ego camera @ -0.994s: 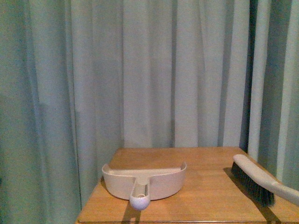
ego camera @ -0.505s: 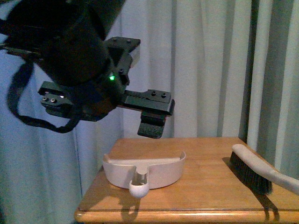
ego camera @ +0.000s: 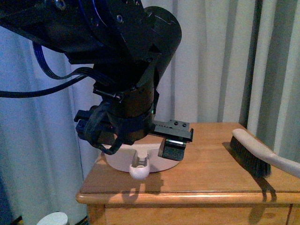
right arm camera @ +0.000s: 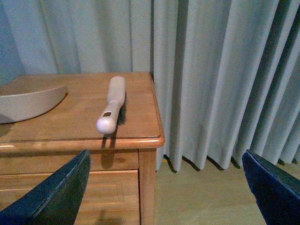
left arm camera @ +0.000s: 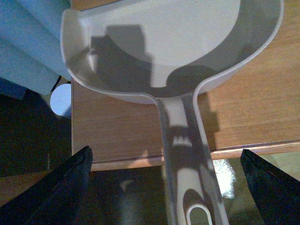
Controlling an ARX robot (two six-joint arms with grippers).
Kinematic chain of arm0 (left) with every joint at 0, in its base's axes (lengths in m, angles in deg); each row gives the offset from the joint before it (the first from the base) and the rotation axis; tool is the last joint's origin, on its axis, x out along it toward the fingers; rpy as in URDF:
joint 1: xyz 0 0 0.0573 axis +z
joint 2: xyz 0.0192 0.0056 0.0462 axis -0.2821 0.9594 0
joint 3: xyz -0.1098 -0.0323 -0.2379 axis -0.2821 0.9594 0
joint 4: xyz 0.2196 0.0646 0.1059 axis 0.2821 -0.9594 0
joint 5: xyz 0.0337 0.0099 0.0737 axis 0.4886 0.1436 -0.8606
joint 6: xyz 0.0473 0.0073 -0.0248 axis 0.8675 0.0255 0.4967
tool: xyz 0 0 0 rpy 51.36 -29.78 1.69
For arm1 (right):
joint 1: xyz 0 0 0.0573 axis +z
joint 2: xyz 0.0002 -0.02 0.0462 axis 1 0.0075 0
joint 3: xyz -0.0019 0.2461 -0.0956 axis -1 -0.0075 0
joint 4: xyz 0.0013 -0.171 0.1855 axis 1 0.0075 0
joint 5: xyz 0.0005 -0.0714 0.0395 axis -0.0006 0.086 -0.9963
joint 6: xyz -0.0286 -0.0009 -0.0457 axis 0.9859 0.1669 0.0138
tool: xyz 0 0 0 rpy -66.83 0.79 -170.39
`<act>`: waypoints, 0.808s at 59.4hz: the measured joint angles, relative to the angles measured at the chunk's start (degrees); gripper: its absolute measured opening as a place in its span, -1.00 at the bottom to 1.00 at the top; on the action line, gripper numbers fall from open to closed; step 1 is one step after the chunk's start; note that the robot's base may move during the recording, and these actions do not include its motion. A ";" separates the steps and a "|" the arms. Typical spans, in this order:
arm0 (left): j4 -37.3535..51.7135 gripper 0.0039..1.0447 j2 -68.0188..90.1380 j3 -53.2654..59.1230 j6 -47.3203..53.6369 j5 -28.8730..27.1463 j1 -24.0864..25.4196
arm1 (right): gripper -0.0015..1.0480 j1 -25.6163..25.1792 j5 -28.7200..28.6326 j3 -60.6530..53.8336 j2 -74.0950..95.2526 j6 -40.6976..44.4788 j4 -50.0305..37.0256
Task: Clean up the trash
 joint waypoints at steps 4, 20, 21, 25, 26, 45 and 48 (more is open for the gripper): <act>0.00 0.86 1.14 -0.98 0.04 0.17 0.00 | 0.86 0.00 0.00 0.00 0.00 0.00 0.00; -0.33 0.86 4.87 -4.26 0.31 1.03 0.90 | 0.86 0.00 0.00 0.00 0.00 0.00 0.00; -0.39 0.86 5.03 -4.35 0.31 1.03 0.94 | 0.86 0.00 0.00 0.00 0.00 0.00 0.00; -0.37 0.86 5.95 -4.66 0.33 1.16 1.36 | 0.86 0.00 0.00 0.00 0.00 0.00 0.00; -0.39 0.86 6.14 -4.70 0.35 1.18 1.53 | 0.86 0.00 0.00 0.00 0.00 0.00 0.00; 0.44 0.86 6.82 -4.59 0.94 2.54 2.47 | 0.86 0.00 0.00 0.00 0.00 0.00 0.00; 0.48 0.86 6.82 -4.48 0.96 2.58 2.47 | 0.86 0.00 0.00 -0.02 0.00 0.00 0.00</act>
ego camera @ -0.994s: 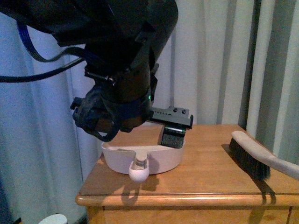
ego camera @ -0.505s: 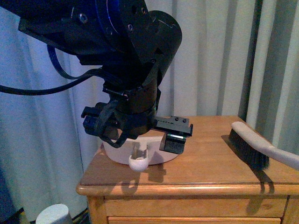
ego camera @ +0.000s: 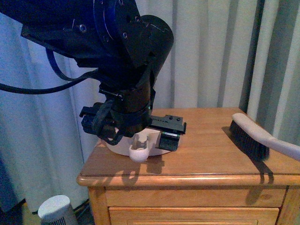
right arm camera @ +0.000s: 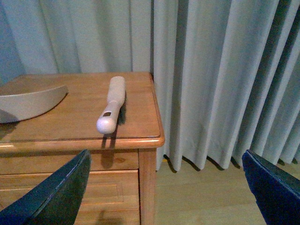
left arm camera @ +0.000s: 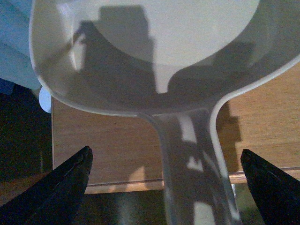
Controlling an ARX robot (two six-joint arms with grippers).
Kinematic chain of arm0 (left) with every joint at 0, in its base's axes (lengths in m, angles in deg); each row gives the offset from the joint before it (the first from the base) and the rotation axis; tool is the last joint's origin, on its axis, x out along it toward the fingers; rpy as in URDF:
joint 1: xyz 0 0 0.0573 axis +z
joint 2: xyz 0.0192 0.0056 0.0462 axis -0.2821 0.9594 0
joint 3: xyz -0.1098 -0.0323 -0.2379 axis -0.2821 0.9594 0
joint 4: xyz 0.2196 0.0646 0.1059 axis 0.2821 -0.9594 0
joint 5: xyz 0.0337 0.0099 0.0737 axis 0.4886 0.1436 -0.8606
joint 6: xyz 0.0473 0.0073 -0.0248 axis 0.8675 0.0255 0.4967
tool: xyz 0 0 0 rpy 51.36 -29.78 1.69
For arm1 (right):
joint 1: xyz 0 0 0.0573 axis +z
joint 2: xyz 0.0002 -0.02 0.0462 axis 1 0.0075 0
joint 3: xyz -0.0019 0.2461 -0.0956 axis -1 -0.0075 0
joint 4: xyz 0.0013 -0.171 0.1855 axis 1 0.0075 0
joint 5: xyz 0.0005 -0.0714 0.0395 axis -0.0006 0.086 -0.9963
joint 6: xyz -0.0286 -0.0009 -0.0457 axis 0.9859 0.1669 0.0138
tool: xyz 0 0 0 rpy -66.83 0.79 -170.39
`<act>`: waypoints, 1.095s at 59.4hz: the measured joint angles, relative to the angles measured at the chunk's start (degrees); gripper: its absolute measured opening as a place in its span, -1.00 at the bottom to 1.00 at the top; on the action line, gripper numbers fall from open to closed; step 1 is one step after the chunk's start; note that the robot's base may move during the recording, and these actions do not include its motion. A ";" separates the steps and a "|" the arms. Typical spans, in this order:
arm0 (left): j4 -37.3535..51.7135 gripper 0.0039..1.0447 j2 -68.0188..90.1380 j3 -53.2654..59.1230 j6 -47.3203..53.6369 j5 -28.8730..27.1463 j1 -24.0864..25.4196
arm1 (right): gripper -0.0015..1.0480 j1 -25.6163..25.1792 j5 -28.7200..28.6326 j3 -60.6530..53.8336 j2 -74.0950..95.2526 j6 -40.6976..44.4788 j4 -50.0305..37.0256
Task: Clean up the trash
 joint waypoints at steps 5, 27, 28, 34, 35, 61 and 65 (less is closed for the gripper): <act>0.42 0.86 0.00 0.59 0.13 0.09 0.02 | 0.86 0.00 0.00 0.02 0.00 0.00 0.00; 0.72 0.86 0.02 1.64 0.72 0.33 0.02 | 0.86 0.00 0.00 0.02 0.00 0.00 0.00; 0.72 0.84 0.02 1.64 0.85 0.37 0.02 | 0.86 0.00 0.00 0.02 0.00 0.00 0.00; 0.72 0.56 0.02 1.64 1.05 1.01 0.02 | 0.86 0.00 0.00 0.02 0.00 0.00 0.00; 0.72 0.49 0.02 1.64 1.14 1.14 0.02 | 0.86 0.00 0.00 0.02 0.00 0.00 0.00; 1.25 -0.47 0.02 2.01 2.21 2.05 0.15 | 0.86 0.00 0.00 0.02 0.00 0.00 0.00; 1.64 -0.47 0.00 2.56 2.32 2.12 0.20 | 0.86 0.00 0.00 0.02 0.00 0.00 0.00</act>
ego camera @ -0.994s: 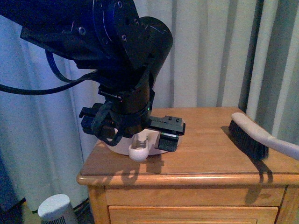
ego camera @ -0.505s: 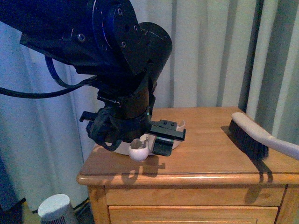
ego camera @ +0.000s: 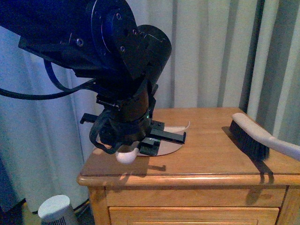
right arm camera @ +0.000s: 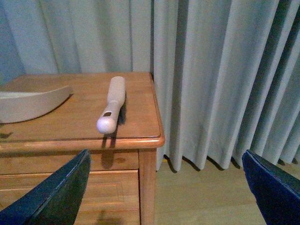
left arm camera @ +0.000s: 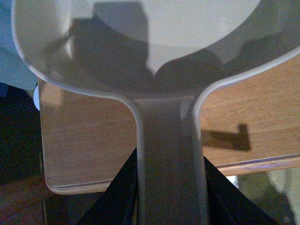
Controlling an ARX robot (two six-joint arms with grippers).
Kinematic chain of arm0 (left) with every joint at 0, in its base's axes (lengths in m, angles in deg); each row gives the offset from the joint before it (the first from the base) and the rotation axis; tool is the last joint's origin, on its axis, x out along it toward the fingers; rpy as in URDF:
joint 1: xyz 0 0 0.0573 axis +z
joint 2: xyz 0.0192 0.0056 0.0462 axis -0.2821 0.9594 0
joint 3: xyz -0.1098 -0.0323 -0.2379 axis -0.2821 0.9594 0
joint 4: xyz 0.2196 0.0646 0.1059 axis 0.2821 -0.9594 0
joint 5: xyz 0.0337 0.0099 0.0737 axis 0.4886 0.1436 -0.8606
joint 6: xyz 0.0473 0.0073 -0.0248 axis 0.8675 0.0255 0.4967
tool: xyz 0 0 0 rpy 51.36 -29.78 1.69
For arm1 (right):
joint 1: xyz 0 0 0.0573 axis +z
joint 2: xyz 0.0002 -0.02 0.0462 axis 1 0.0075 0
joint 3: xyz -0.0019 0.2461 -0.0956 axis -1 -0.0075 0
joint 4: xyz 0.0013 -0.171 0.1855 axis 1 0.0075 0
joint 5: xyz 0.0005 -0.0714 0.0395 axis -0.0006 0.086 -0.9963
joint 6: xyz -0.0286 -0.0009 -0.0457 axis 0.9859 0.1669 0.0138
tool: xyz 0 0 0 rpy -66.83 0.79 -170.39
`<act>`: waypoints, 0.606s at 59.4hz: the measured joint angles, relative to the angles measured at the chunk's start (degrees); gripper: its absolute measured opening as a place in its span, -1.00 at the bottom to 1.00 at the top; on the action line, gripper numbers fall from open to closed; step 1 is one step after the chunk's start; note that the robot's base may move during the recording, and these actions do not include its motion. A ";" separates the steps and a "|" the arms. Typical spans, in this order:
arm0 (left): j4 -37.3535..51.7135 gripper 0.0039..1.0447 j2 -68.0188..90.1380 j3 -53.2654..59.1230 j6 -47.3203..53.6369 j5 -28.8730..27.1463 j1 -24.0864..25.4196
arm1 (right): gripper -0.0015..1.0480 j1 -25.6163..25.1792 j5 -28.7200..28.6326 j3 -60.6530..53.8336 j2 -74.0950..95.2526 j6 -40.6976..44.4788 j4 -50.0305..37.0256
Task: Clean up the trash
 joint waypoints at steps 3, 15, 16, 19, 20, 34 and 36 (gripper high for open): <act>0.50 -0.47 -0.04 0.52 0.04 0.17 0.09 | 0.86 0.00 0.00 0.00 0.00 0.00 0.00; 7.58 -0.47 -1.90 3.67 2.21 -0.31 0.52 | 0.86 0.00 0.00 0.00 0.00 0.00 0.00; 8.90 -0.47 -2.25 4.17 2.58 -0.37 0.55 | 0.86 0.00 0.00 0.00 0.00 0.00 0.00; 11.50 -0.48 -3.13 5.42 3.65 -0.72 0.55 | 0.86 0.00 0.00 0.00 0.00 0.00 0.00; 13.07 -0.48 -3.61 5.99 4.46 -0.87 0.55 | 0.86 0.00 0.00 0.00 0.00 0.00 0.00; 28.46 -0.48 -12.61 13.62 11.23 0.17 0.02 | 0.86 0.00 0.00 0.00 0.00 0.00 0.00; 30.97 -0.48 -14.32 15.17 12.61 0.17 -0.17 | 0.86 0.00 0.00 0.00 0.00 0.00 0.00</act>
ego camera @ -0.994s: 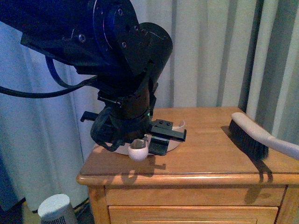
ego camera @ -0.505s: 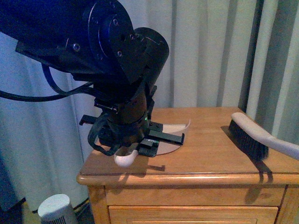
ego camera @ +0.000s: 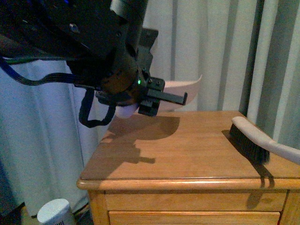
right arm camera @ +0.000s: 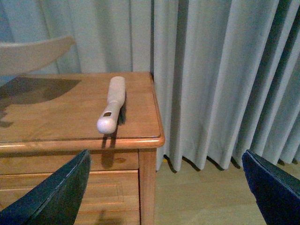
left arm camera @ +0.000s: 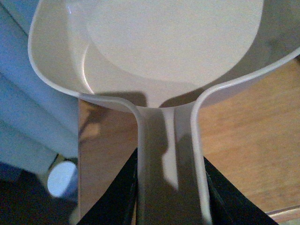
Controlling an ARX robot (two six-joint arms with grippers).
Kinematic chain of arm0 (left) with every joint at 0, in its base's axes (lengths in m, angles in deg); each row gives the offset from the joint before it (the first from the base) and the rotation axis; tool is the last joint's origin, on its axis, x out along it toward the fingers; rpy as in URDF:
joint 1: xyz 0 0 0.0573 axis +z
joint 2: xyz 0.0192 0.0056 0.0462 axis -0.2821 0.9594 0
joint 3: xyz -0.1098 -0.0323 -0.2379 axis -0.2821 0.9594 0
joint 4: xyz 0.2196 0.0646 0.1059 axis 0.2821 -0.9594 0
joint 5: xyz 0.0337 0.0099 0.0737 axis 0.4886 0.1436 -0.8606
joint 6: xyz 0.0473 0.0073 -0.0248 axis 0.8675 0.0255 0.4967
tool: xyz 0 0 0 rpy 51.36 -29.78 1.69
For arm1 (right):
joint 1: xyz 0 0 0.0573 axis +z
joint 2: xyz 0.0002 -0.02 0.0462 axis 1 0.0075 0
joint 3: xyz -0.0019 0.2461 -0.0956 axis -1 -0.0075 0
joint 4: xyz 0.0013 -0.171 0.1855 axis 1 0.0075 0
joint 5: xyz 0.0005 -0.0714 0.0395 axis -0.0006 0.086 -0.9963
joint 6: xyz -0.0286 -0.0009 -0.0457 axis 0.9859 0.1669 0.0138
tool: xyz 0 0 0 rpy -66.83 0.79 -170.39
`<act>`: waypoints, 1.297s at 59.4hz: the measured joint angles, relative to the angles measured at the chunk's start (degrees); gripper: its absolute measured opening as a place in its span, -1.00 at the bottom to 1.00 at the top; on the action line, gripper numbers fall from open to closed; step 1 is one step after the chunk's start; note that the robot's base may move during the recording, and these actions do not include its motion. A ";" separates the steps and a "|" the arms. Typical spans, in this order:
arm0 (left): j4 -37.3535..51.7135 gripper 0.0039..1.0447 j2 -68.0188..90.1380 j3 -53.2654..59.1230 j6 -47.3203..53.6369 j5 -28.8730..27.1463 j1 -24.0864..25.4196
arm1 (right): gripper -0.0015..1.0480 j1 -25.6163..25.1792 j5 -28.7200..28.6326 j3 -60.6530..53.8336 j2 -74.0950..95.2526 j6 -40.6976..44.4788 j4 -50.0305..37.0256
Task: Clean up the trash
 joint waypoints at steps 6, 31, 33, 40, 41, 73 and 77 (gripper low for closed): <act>10.25 -0.48 -6.97 6.38 6.97 1.18 -0.57 | 0.86 0.00 0.00 0.00 0.00 0.00 0.00; 28.09 -0.48 -40.06 34.73 16.02 9.42 6.36 | 0.86 0.00 0.00 0.00 0.00 0.00 0.00; 28.41 -0.48 -42.23 36.44 16.24 10.36 7.41 | 0.86 0.00 0.00 0.00 0.00 0.00 0.00; 26.38 -0.48 -51.36 41.83 15.32 15.76 11.98 | 0.86 0.00 0.00 0.00 0.00 0.00 0.00; 25.70 -0.48 -52.94 42.58 15.02 16.90 12.94 | 0.86 0.00 0.00 -0.02 0.00 -0.02 0.00; 23.89 -0.48 -73.70 52.41 -1.75 49.75 53.00 | 0.86 0.00 0.00 0.00 0.00 0.00 0.00; 23.87 -0.48 -74.14 52.54 -2.49 50.10 53.53 | 0.86 0.00 0.00 0.00 0.00 0.00 0.00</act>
